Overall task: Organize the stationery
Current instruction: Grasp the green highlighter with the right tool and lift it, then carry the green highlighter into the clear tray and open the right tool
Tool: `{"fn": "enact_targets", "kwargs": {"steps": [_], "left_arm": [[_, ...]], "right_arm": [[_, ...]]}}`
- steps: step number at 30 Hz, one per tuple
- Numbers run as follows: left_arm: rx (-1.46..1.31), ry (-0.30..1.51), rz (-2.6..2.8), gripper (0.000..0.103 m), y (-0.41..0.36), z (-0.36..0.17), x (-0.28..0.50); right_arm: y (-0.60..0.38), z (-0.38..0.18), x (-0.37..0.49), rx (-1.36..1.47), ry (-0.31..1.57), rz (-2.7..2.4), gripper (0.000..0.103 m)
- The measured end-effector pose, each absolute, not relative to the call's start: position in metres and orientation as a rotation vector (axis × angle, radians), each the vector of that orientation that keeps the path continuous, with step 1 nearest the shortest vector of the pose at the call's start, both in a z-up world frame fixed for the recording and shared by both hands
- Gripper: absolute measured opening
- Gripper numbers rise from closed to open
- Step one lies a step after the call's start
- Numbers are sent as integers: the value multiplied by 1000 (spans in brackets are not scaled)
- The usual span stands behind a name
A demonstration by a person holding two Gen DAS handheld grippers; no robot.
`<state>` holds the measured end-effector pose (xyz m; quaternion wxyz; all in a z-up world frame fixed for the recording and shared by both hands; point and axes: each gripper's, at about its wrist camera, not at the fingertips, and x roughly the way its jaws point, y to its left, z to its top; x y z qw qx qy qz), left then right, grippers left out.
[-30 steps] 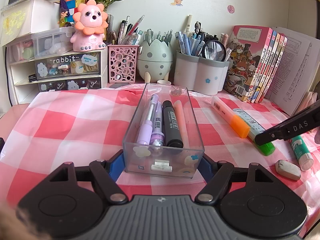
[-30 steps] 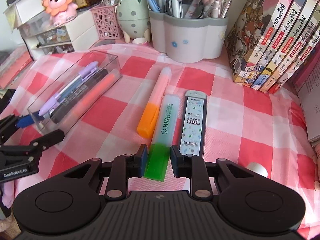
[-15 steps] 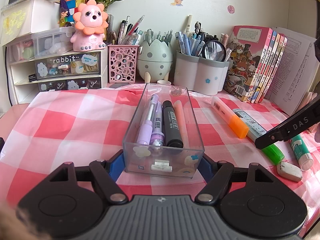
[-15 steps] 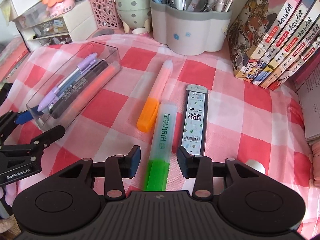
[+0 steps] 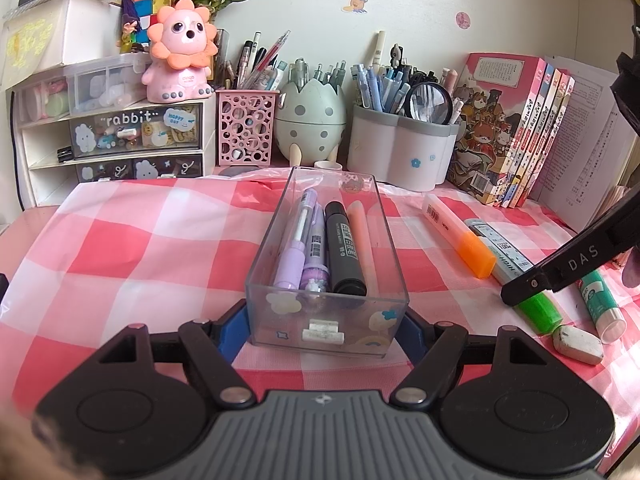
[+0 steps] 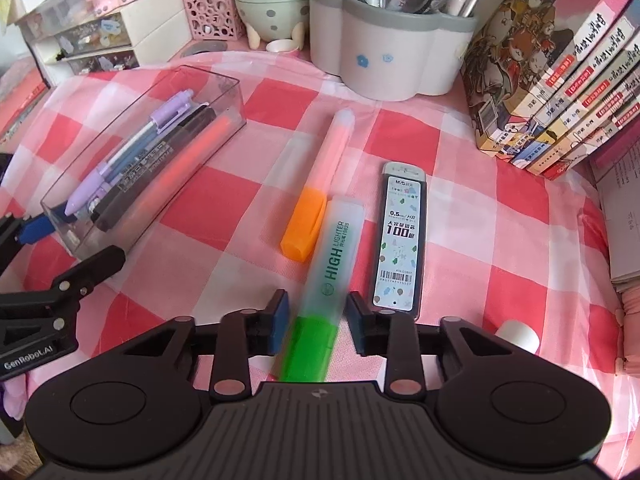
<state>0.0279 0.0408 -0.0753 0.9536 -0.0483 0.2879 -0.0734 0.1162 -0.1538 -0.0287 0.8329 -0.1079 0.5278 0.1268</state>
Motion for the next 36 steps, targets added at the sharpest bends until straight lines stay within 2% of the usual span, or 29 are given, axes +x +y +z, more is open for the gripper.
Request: {"fn": "enact_targets", "kwargs": {"steps": [11, 26, 36], "left_arm": [[-99, 585, -149, 49, 41, -75, 28], [-99, 585, -149, 49, 41, -75, 28], [-99, 585, -150, 49, 41, -75, 28]], "right_arm": [[-171, -13, 116, -42, 1117, 243, 24], [-192, 14, 112, 149, 1048, 243, 23], [-155, 12, 130, 338, 1026, 271, 23]]}}
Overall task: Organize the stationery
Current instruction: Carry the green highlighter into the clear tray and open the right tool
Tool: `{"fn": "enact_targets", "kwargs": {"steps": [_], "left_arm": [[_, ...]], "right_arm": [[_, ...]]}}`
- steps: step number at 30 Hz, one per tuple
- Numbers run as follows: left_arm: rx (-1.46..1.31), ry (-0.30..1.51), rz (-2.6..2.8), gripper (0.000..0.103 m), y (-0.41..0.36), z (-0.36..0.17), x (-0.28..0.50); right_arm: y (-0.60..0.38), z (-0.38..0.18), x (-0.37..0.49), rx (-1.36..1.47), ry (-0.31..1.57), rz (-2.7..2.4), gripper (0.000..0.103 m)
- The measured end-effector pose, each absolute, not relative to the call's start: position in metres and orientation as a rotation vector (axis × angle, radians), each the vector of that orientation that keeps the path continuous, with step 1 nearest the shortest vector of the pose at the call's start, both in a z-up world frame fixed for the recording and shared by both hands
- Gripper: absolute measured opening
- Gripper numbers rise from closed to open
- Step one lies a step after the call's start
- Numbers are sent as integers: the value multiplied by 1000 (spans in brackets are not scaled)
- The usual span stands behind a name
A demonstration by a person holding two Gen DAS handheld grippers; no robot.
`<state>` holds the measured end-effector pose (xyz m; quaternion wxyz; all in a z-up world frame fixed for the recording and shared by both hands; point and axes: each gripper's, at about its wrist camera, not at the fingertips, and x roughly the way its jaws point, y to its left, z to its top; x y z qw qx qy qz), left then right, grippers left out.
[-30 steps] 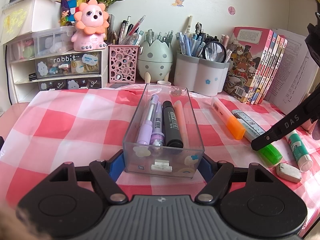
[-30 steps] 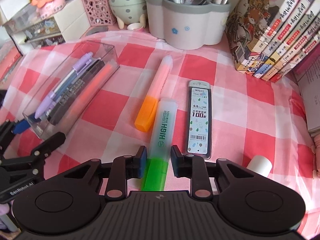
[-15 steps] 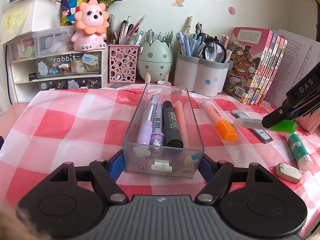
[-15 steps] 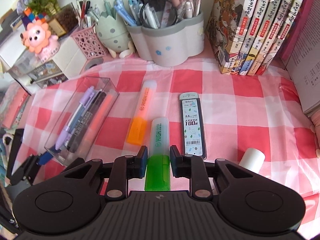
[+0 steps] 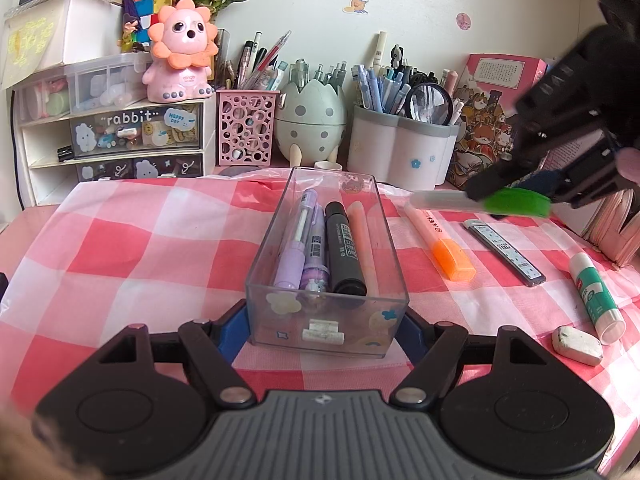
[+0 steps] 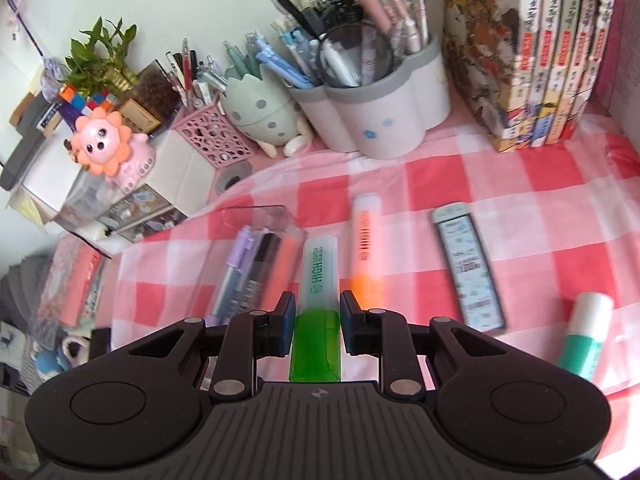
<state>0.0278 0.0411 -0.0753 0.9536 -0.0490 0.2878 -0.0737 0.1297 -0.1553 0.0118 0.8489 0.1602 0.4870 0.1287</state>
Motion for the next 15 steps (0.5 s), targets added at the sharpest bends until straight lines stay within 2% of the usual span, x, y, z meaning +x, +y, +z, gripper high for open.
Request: {"fn": "enact_targets", "kwargs": {"steps": [9, 15], "left_arm": [[-100, 584, -150, 49, 40, -75, 27], [-101, 584, -150, 49, 40, -75, 27]], "right_arm": [[-121, 15, 142, 411, 976, 287, 23], [-94, 2, 152, 362, 996, 219, 23]]}}
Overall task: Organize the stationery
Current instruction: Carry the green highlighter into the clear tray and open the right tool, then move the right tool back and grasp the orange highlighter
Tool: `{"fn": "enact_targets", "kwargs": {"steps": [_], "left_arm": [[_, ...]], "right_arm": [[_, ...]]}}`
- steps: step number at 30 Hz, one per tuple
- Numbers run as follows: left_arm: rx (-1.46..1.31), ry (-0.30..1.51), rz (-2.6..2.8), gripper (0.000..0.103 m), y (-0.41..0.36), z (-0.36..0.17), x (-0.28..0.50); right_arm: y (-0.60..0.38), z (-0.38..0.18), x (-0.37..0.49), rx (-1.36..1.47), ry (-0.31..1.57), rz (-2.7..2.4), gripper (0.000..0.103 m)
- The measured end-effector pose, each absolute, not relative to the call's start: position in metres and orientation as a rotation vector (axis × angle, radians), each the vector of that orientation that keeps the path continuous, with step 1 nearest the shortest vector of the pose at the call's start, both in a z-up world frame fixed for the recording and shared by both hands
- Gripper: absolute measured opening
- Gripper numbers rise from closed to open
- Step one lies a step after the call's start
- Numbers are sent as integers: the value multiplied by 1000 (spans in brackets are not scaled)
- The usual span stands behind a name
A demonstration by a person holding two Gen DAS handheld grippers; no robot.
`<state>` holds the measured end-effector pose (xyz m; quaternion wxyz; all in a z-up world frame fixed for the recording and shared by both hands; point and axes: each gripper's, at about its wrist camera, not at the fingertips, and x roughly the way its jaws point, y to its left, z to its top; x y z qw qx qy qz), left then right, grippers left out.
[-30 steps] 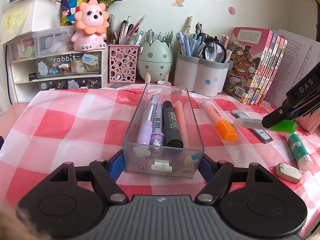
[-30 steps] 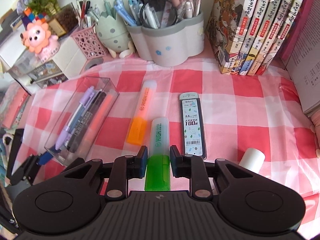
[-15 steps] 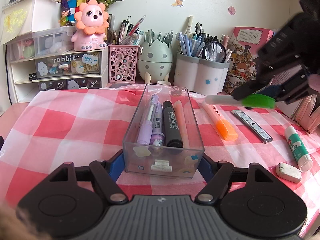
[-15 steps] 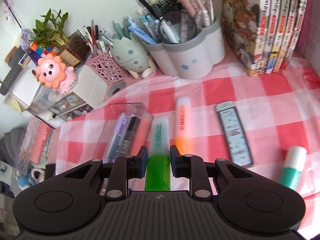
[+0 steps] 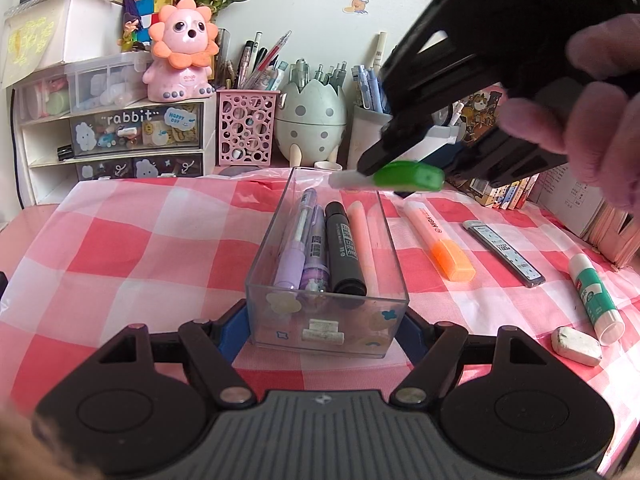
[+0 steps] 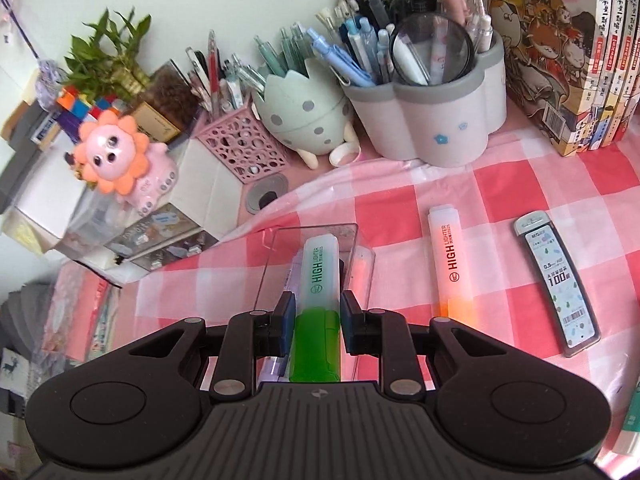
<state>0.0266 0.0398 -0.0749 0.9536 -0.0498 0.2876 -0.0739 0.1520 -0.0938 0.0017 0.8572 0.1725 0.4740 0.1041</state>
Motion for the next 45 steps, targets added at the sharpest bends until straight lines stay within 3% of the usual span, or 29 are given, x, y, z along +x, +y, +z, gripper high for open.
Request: {"fn": "enact_targets", "kwargs": {"steps": [13, 30, 45], "left_arm": [[-104, 584, -152, 49, 40, -76, 27], [-106, 583, -153, 49, 41, -76, 27], [-106, 583, -153, 49, 41, -76, 27]], "right_arm": [[-63, -20, 161, 304, 1086, 254, 28], [-66, -11, 156, 303, 1049, 319, 29], [-96, 6, 147, 312, 978, 293, 47]]}}
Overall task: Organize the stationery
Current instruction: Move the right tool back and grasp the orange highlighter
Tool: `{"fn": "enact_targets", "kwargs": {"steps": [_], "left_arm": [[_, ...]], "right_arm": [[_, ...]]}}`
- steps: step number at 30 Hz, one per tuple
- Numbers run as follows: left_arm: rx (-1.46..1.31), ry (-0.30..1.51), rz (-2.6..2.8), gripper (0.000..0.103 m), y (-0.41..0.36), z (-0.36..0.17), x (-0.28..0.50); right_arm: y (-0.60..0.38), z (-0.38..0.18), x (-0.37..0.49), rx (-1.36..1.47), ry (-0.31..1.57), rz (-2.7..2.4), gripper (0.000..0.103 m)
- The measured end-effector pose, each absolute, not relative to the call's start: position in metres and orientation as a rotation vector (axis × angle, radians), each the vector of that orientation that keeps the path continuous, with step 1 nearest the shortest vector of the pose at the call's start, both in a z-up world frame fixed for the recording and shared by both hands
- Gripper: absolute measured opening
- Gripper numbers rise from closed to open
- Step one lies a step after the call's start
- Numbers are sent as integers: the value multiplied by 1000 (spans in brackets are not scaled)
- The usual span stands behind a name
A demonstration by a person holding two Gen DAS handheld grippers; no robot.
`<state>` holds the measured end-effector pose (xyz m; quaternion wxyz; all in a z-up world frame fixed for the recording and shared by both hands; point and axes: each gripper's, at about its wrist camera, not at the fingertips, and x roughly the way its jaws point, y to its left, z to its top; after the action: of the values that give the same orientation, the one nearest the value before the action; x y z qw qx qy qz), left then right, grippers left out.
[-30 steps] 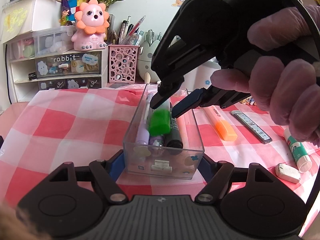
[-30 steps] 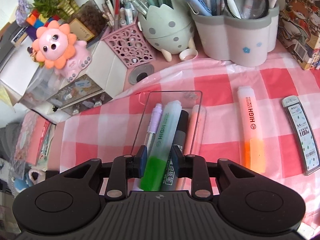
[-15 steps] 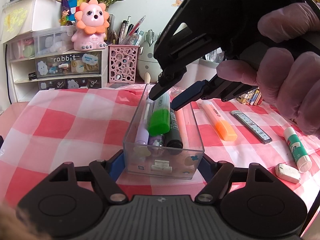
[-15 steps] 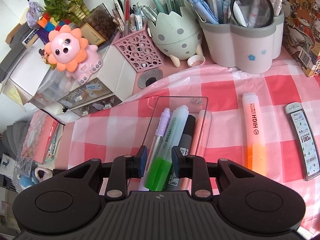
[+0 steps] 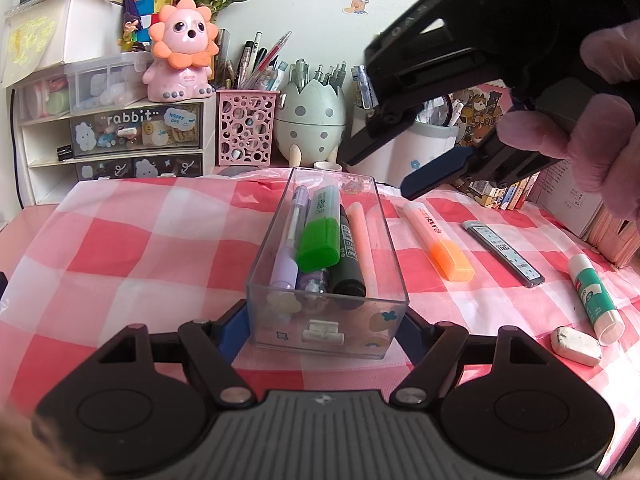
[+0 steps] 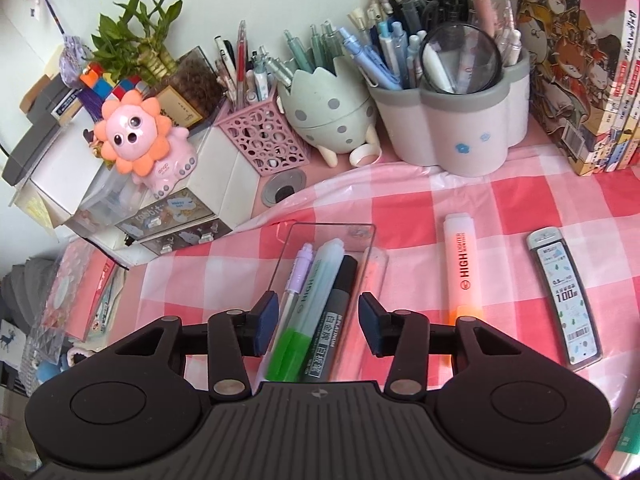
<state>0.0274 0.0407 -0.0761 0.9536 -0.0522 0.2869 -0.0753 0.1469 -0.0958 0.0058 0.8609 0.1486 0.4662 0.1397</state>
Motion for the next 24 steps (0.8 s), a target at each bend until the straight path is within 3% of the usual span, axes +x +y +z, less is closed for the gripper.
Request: {"fn": "enact_targets", "kwargs": {"steps": [7, 24], "left_arm": [[-106, 583, -153, 49, 41, -76, 27], [-106, 583, -153, 49, 41, -76, 27]], "right_arm": [[-114, 10, 142, 305, 941, 258, 59], [-126, -27, 140, 50, 837, 170, 62]]}}
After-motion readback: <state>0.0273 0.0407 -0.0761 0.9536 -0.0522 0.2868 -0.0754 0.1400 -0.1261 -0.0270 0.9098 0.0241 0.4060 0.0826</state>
